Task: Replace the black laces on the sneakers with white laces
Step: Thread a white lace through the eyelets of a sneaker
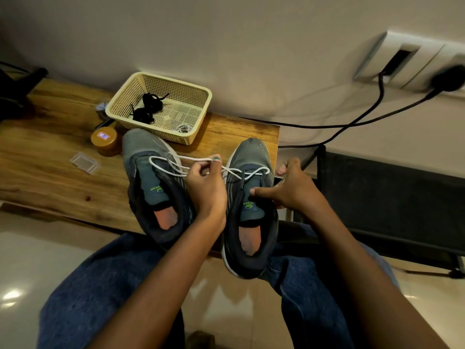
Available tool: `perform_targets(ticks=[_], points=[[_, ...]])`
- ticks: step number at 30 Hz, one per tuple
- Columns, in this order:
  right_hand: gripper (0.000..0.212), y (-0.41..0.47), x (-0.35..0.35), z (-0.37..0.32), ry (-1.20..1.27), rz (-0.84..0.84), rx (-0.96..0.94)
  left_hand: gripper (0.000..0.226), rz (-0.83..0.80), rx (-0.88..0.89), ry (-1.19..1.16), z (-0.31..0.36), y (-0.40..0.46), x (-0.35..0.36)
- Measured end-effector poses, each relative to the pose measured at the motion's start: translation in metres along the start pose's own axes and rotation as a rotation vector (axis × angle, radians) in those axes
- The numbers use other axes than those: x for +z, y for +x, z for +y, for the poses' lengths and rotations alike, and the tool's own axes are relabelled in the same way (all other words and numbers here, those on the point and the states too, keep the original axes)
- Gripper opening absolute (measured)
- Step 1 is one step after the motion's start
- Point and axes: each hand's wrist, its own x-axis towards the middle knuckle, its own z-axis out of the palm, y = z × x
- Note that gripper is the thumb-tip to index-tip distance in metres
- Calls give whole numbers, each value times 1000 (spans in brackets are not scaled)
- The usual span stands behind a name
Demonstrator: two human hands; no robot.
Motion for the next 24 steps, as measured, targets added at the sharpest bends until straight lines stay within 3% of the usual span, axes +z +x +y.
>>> perform_targets(ticks=[3, 5, 8, 10, 15, 19, 21, 24], points=[[72, 0, 1, -2, 21, 24, -22, 17, 19, -80, -90, 12, 5, -8], [57, 3, 5, -6, -3, 124, -117, 26, 56, -99, -142, 23, 11, -15], [27, 15, 13, -19, -65, 296, -339, 29, 132, -25, -175, 38, 19, -26], [14, 27, 20, -30, -162, 310, -463, 28, 151, 43, -188, 46, 25, -35], [35, 35, 42, -53, -624, 2, -489, 37, 205, 201, -48, 57, 36, -56], [33, 37, 56, -58, -888, -1, -451, 47, 155, 186, 95, 66, 47, -73], [26, 43, 57, -58, -814, 93, -452, 54, 184, 179, 290, 65, 48, -77], [11, 48, 49, -62, -284, 170, -424, 44, 230, 367, 514, 63, 32, -70]])
